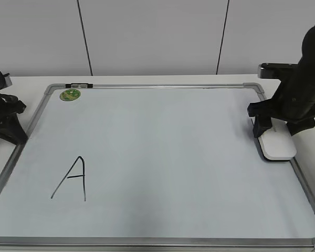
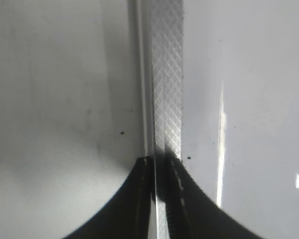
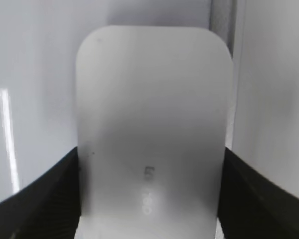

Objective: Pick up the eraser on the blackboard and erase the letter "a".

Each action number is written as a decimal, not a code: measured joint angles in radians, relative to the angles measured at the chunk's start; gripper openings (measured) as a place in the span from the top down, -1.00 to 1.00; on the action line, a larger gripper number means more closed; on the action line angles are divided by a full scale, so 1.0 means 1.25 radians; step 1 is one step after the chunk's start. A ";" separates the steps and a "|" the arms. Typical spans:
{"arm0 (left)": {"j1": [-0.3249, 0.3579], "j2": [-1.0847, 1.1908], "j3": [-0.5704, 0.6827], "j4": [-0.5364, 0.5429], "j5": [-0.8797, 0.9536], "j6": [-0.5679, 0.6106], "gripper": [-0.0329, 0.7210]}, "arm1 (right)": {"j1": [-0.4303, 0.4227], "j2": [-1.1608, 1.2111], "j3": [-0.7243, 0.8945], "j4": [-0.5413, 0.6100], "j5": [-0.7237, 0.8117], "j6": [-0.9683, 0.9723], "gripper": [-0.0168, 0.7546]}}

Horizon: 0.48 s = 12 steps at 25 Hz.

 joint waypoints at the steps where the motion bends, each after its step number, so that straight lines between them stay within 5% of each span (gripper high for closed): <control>1: 0.000 0.000 0.000 0.000 0.000 0.000 0.79 | 0.000 0.011 -0.013 -0.007 0.006 0.000 -0.45; 12: 0.000 0.000 0.000 0.000 0.000 0.000 0.79 | 0.000 0.074 -0.092 -0.024 0.052 0.002 -0.45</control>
